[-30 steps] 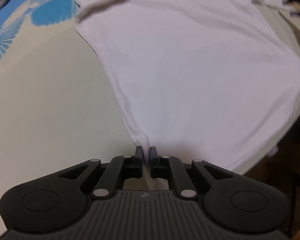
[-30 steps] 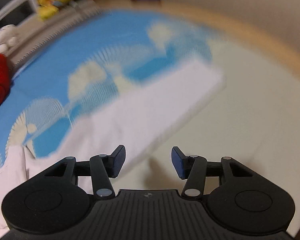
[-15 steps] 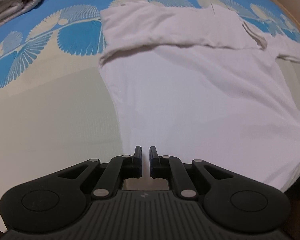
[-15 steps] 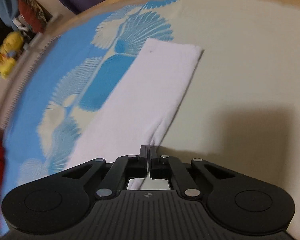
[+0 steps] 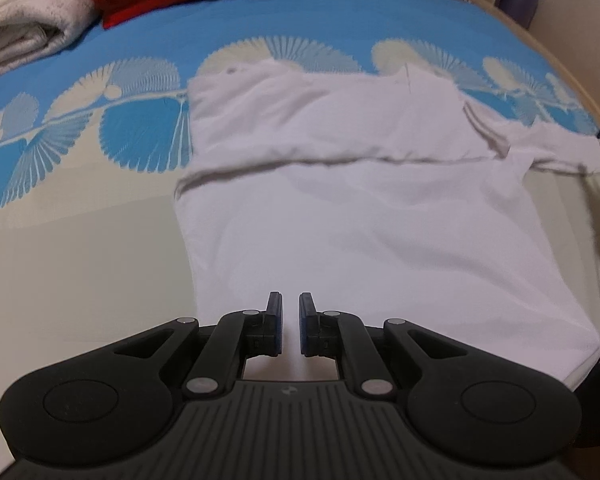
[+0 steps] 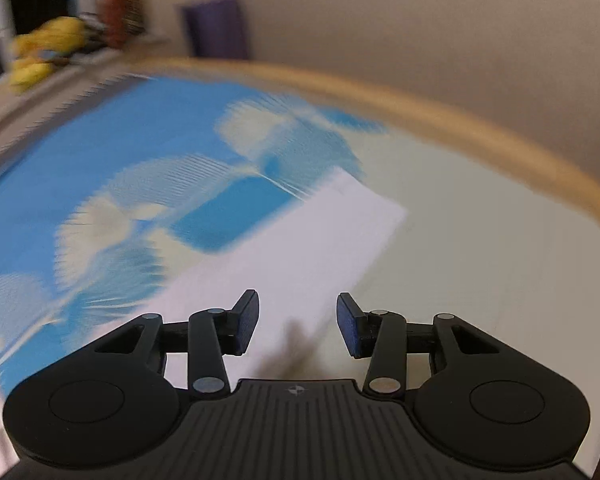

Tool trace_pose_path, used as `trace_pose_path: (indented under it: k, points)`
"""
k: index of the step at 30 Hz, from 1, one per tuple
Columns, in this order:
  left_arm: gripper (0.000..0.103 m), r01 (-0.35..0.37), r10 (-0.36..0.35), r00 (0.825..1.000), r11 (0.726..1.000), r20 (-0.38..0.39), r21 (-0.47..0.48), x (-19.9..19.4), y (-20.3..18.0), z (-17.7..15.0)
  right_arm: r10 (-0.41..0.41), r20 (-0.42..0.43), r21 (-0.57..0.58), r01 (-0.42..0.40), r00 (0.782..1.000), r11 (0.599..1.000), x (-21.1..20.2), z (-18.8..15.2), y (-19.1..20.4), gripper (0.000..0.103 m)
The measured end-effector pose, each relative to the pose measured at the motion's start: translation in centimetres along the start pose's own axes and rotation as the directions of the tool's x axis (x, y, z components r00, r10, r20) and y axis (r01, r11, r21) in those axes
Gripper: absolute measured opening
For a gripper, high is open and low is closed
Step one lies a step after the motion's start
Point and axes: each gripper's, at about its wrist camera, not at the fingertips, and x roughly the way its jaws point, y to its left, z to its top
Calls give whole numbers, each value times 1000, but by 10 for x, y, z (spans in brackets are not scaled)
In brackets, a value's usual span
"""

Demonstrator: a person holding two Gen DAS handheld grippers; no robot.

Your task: Fold small clothes

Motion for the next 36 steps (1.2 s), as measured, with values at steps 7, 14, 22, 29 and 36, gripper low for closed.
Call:
trace_pose_path:
  k: [7, 14, 22, 29, 36]
  points:
    - [9, -108, 110, 993, 993, 49, -41, -10, -3, 15, 465, -247, -352, -525, 850, 775, -44, -56, 122, 45]
    - [9, -57, 65, 979, 997, 194, -46, -5, -7, 82, 426, -445, -423, -604, 788, 675, -37, -108, 185, 44]
    - [24, 233, -241, 932, 971, 271, 60, 43, -49, 96, 578, -389, -129, -664, 717, 737, -50, -77, 174, 5]
    - [52, 374, -401, 836, 916, 374, 145, 34, -89, 107, 836, -343, 401, -739, 428, 542, -105, -63, 166, 5]
    - [3, 290, -318, 847, 948, 426, 130, 43, -89, 105, 861, -388, 397, -784, 327, 477, -135, -78, 200, 5]
